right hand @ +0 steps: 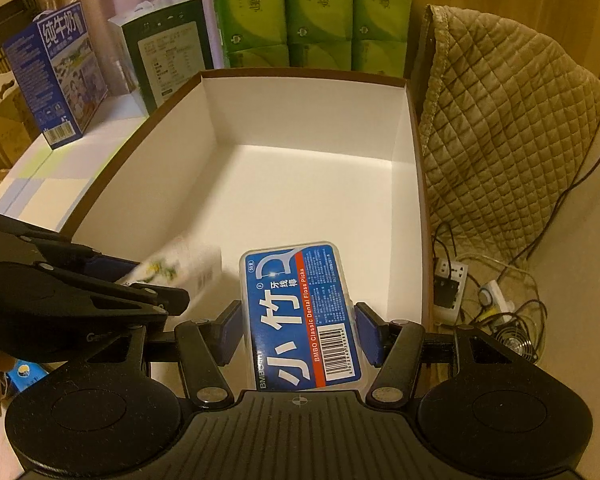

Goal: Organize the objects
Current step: 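Open both tools to drop the case and ointment box inside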

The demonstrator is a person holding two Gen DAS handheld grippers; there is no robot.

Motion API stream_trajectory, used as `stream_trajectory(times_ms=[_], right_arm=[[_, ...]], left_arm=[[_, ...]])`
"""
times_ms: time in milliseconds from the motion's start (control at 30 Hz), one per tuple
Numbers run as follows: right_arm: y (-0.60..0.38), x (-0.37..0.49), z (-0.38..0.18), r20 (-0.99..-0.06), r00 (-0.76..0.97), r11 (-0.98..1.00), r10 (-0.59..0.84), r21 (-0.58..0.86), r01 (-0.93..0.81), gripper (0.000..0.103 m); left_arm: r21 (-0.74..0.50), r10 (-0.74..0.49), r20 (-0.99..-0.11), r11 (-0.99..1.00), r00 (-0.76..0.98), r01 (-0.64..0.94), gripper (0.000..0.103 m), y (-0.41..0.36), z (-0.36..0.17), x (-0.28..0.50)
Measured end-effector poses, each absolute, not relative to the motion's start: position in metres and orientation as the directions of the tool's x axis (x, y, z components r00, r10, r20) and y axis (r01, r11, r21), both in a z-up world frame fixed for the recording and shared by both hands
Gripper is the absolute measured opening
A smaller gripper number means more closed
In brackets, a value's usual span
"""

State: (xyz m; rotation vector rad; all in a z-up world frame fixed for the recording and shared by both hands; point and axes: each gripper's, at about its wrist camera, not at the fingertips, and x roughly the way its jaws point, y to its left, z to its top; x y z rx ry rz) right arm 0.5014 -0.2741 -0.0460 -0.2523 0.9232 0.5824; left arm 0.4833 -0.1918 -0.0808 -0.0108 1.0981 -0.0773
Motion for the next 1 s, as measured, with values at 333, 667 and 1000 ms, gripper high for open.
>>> stream_trajectory(times_ms=[333,667,1000], right_arm=[[-0.276,0.504,-0.045,-0.8,0.462,0.819,0.382,0.062,-0.57,0.056],[-0.278,0.504,-0.042,-0.772,0.489,0.815,0.407,0.065,-0.575,0.062],[-0.296,0.483,-0.023,-0.749,0.491,0.822,0.446,0.126,-0.555,0.067]], left_arm=[[-0.034,-0.063,-0.879,0.997,0.472,0.07,0.04,-0.191,-0.066,0.486],[-0.034,-0.061,-0.869,0.997,0.491,0.063,0.05,-0.186,-0.053,0.484],[-0.061,-0.092,-0.849,0.995,0.521,0.076,0.069,-0.184,-0.032,0.462]])
